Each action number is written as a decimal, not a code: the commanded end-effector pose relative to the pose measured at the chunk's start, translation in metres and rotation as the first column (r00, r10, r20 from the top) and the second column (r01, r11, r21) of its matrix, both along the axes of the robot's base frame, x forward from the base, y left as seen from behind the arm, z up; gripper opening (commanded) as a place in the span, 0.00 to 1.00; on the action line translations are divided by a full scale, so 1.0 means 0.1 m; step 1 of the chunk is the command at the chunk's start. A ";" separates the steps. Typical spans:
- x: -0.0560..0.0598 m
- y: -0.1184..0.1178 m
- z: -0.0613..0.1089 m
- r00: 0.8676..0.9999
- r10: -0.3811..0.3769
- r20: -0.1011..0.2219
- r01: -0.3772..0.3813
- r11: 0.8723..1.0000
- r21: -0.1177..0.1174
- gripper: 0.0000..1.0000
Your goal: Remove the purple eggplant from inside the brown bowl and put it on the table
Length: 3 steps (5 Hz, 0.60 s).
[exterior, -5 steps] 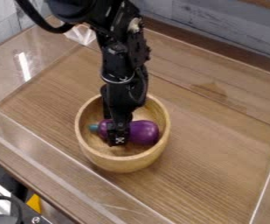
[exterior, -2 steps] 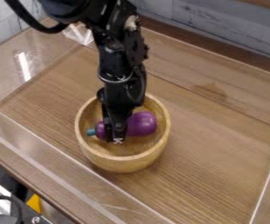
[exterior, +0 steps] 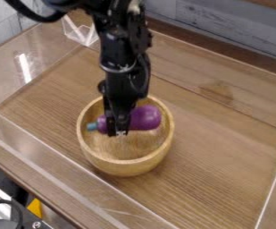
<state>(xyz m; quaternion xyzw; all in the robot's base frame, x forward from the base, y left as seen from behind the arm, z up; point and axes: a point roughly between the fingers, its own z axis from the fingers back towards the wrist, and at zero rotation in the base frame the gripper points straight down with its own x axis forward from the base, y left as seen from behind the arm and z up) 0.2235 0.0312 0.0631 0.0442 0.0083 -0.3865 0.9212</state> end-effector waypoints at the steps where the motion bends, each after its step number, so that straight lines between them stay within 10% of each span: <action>1: 0.15 -0.04 0.31 0.997 0.001 0.071 -0.002 1.000 0.013 0.00; 3: 0.32 -0.15 0.51 0.996 -0.001 0.089 -0.002 1.000 0.028 0.00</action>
